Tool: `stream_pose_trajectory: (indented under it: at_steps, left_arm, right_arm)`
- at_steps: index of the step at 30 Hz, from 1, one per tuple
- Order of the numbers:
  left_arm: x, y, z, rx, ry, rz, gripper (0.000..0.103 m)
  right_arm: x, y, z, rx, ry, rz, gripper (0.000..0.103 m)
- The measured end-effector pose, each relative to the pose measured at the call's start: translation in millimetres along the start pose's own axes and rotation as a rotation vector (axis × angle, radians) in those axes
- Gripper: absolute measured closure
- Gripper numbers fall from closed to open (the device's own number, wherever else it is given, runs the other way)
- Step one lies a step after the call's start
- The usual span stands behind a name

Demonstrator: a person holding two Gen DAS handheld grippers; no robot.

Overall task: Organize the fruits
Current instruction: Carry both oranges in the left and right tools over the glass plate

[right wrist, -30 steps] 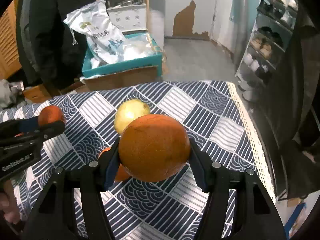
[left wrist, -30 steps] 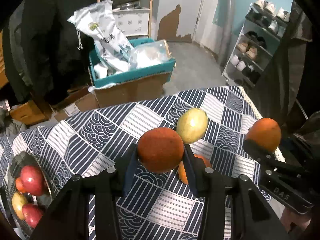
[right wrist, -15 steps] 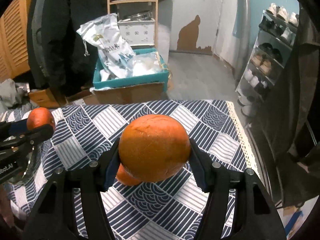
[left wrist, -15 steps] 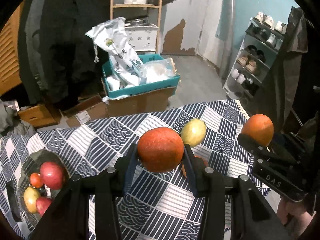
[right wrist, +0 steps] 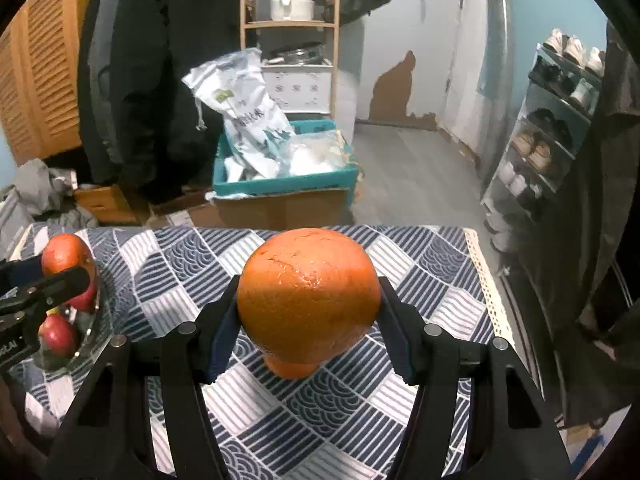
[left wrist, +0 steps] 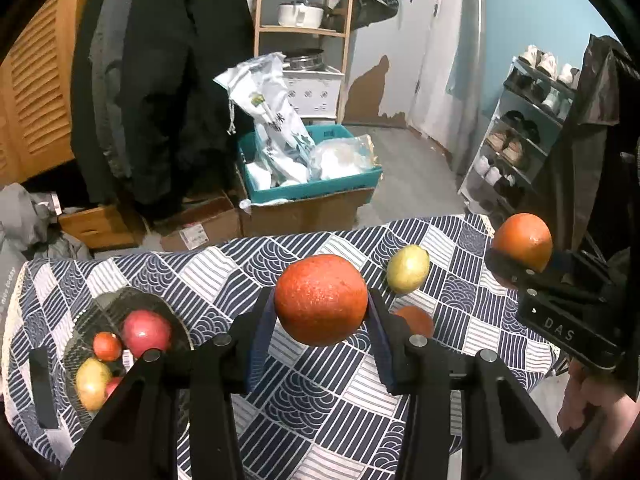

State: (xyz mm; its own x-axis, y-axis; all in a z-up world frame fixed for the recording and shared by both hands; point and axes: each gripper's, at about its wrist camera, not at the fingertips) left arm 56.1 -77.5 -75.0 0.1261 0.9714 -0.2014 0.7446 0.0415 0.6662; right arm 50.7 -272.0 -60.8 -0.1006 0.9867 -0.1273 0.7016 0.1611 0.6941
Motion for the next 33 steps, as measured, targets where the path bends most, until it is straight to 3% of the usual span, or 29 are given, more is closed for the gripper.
stream_pose_trajectory:
  at_steps: [14,33]
  left_arm:
    - [27.2,-1.4,-31.7,-0.049,0.015,-0.027,0.058]
    - [89.2,1.3,-46.5,-0.070,0.080,-0.117,0.058]
  right_arm:
    - [40.8,20.9,-9.8,-0.041,0.049,-0.055,0.040]
    - [116.8,46.5,-2.9,-0.058,0.165,-0.142,0.040]
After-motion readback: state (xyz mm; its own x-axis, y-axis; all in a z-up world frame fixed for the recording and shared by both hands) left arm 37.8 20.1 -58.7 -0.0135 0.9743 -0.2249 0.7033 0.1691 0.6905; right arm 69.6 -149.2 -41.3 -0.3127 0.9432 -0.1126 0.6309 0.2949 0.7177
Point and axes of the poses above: each gripper's, at about its wrist camera, not at the fingertips, and z roughly the way its jaws point, x to its left, y to its top, and after that the axes turned 7 degrees about -z, right-handed
